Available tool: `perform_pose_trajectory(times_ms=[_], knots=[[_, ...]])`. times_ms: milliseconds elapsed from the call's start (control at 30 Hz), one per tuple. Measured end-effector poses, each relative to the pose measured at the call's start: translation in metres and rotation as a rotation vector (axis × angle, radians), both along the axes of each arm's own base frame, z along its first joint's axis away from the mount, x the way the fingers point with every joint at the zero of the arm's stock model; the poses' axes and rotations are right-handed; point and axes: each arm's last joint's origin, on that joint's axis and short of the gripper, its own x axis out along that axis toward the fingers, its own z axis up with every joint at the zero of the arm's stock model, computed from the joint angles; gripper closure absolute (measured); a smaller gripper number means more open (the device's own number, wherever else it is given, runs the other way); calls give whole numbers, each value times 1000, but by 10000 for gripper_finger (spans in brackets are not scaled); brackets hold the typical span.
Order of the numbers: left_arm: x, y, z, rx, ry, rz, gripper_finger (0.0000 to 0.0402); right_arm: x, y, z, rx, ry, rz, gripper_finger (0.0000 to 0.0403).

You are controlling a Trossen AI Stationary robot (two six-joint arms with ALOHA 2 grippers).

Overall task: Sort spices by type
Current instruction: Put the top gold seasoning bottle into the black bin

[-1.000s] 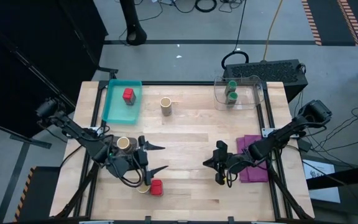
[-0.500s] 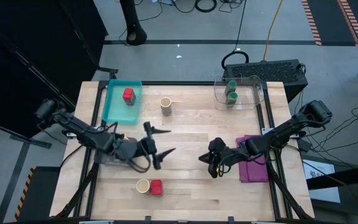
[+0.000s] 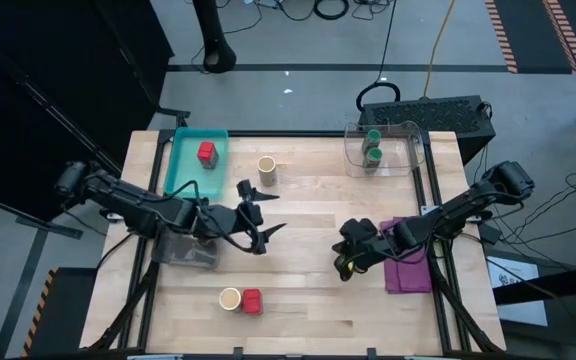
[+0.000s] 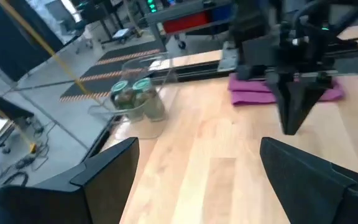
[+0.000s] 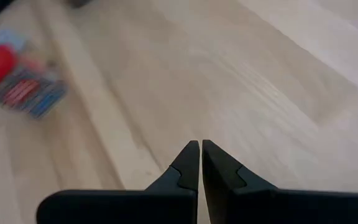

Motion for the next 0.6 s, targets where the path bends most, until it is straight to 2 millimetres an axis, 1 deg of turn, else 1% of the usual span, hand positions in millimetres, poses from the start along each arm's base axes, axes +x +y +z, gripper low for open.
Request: perform_pose_trajectory(times_ms=[67,133,300,400,500,600], knots=[[1,8,0,-18,-11,50,61,-5,-5,-4,51,62,-85,403],[2,17,1,-55,-43,131,61,-10,-7,-8,59,123,-130,403],[5,39,4,-157,-87,259,61,-19,-10,-13,43,222,-154,403],[5,51,15,-248,-56,330,61,-21,-12,-14,46,272,-133,403],[4,55,31,-355,7,297,61,-23,-14,-13,71,319,-67,403],[3,55,46,-371,48,246,61,-25,-16,-12,41,336,-2,403]])
